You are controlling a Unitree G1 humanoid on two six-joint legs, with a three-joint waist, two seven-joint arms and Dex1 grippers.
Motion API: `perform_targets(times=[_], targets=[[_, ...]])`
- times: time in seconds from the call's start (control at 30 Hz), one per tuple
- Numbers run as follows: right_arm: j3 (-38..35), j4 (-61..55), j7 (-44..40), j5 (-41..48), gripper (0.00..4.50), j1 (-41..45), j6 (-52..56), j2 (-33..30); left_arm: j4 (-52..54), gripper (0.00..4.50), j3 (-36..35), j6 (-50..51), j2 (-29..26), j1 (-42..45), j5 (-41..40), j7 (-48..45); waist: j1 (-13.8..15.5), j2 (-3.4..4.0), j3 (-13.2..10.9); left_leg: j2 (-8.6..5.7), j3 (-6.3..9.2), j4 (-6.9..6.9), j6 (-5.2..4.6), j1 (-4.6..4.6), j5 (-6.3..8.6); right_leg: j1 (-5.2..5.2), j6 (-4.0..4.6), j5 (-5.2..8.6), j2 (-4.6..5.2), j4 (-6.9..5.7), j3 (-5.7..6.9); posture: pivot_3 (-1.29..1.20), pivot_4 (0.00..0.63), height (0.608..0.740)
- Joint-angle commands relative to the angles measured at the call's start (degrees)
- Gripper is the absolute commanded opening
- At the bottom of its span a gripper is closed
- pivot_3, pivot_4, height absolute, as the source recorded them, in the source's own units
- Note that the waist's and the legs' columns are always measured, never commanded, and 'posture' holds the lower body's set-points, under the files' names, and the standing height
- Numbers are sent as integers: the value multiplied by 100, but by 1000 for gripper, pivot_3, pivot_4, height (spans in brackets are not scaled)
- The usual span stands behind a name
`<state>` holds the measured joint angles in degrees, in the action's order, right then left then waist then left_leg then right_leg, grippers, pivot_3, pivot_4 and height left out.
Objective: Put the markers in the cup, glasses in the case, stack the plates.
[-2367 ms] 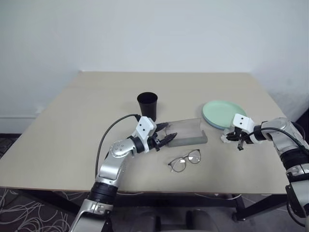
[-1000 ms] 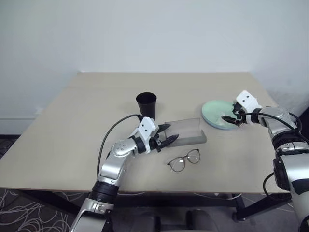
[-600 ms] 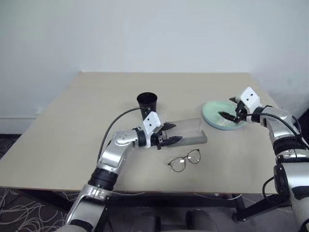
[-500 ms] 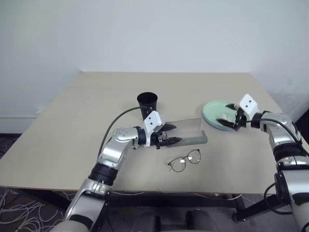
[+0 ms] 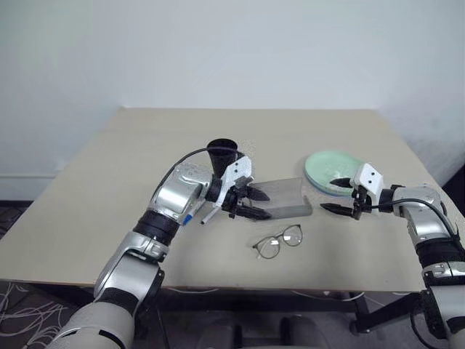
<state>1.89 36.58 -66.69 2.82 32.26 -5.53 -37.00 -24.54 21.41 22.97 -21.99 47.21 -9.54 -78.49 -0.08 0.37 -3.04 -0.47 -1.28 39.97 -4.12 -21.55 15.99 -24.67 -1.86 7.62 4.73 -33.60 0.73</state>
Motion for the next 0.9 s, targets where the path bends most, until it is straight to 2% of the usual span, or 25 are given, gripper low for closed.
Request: perform_targets(times=[0.03, 0.27, 0.57, 0.9], targets=[[-23, -293, -164, 171, 4055, -17, 43, -86, 27, 2829, 219, -13, 110, 261, 179, -130, 0, -2, -1, 0, 0, 0, 0, 0, 0, 0, 0, 0, 0, 0, 0, 0, 0, 733], [-28, -197, -262, 182, 4055, -19, 83, -82, -334, 2829, 546, -145, 368, 400, 633, 21, -1, -3, -2, 2, -2, 4, 0, 3, -1, -1, 0, 0, -1, -5, -1, 0, 0, 733], [-70, -277, -328, 203, 4055, -216, 107, -196, -660, 2829, 706, 470, 640, 643, 705, -262, 0, -5, -4, 1, 1, 11, -1, -2, 0, -1, -3, 2, 0, -5, -1, 0, 0, 733], [-140, -527, -71, 262, 4055, -472, 130, -126, -848, 2829, 863, 755, 651, 670, 819, -530, 0, -7, -5, 3, 1, 12, -1, -2, 0, -3, -3, 2, 0, -7, -2, 0, 0, 733]])
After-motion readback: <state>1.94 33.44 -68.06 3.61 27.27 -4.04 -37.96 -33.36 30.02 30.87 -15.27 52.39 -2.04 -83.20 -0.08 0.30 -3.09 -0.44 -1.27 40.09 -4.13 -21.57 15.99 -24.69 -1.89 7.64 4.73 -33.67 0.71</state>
